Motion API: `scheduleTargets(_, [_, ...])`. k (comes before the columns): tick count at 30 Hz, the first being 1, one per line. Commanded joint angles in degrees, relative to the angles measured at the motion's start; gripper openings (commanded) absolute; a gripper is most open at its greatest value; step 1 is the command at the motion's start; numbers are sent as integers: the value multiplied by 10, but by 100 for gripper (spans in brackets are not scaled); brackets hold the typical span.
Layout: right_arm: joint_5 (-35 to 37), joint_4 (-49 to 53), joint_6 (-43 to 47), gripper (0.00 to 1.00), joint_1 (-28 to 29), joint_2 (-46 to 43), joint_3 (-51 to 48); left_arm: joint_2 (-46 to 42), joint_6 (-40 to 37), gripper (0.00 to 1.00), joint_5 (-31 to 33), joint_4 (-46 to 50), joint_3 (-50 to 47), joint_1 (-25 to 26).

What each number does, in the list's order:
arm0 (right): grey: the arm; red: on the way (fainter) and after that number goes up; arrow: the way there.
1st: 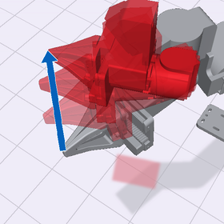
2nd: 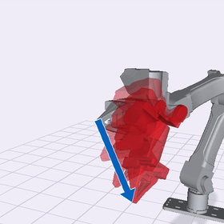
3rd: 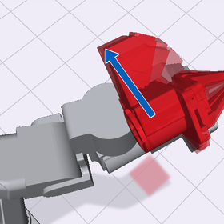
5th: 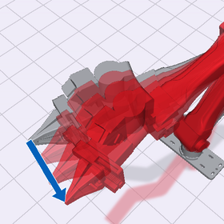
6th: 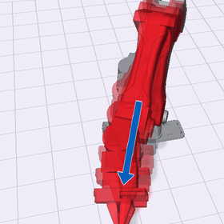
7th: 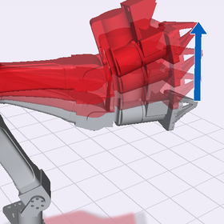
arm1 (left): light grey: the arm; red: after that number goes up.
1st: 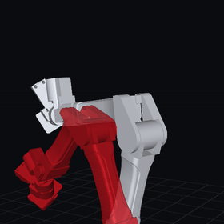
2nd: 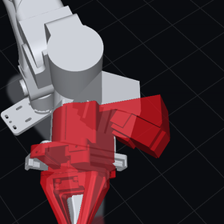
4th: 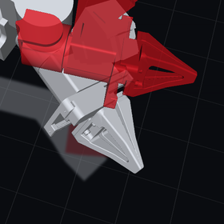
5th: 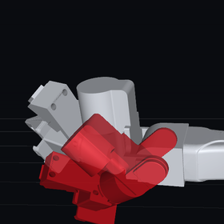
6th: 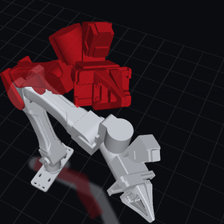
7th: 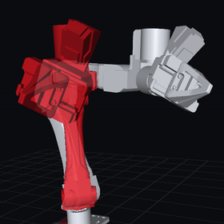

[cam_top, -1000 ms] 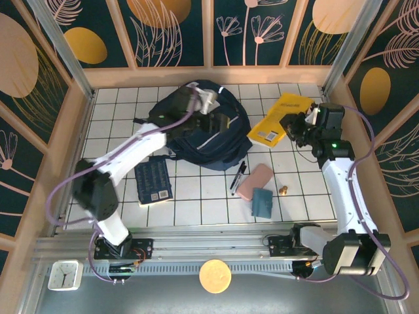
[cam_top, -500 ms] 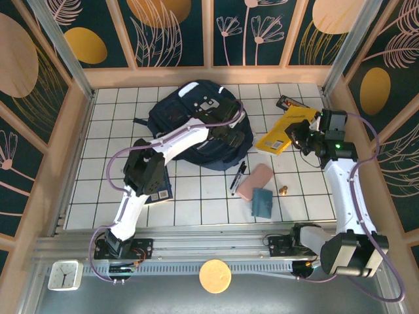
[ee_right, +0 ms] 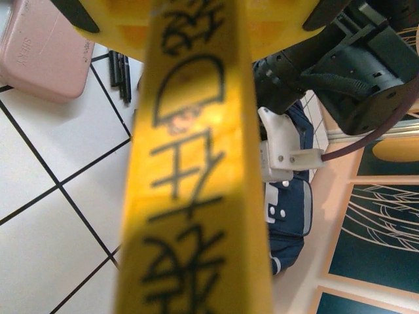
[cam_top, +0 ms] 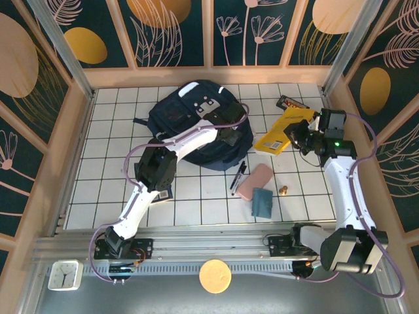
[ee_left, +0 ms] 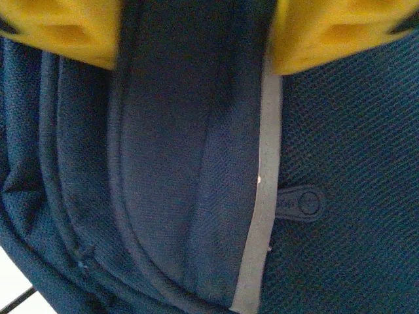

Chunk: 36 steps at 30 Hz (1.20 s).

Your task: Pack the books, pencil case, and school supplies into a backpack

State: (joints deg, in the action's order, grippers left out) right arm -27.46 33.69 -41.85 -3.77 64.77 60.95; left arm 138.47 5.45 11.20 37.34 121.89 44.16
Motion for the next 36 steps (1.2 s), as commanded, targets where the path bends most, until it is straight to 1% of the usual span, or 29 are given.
scheduleTargets(1, [-21, -23, 12, 0, -5, -10, 6, 30, -3, 32, 12, 39, 28, 0])
scheduleTargets(2, [-21, -23, 12, 0, -5, -10, 5, 30, -2, 20, 13, 43, 31, 0])
scheduleTargets(3, [-24, -24, 12, 0, -5, -12, 2, 30, 0, 5, 14, 48, 35, 0])
scheduleTargets(4, [-29, -28, 11, 0, -4, -15, -2, 27, 4, 0, 12, 56, 41, -3])
scheduleTargets(6, [-35, -36, 9, 0, -4, -20, -12, 12, 16, 0, -5, 75, 52, -11])
scheduleTargets(9, [-48, -57, 5, 0, -4, -24, -28, -33, 33, 0, -39, 87, 50, -27])
scheduleTargets(11, [-60, -76, -1, 0, -4, -26, -42, -62, 35, 0, -62, 90, 50, -34])
scheduleTargets(13, [-66, -95, -6, 0, -4, -28, -54, -86, 33, 0, -70, 95, 51, -36])
scheduleTargets(20, [-88, -152, -20, 0, 0, -21, -86, -132, 32, 0, -71, 118, 52, -39])
scheduleTargets(26, [-110, -203, -31, 0, 21, -11, -95, -150, 35, 0, -79, 120, 63, -41])
scheduleTargets(28, [-119, -230, -38, 0, 34, -2, -98, -152, 38, 0, -84, 138, 72, -41])
scheduleTargets(33, [-100, -287, -69, 0, 77, 26, -108, -160, 51, 0, -85, 151, 113, -45])
scheduleTargets(36, [-81, -325, -107, 0, 92, 28, -134, -164, 62, 0, -81, 160, 142, -52])
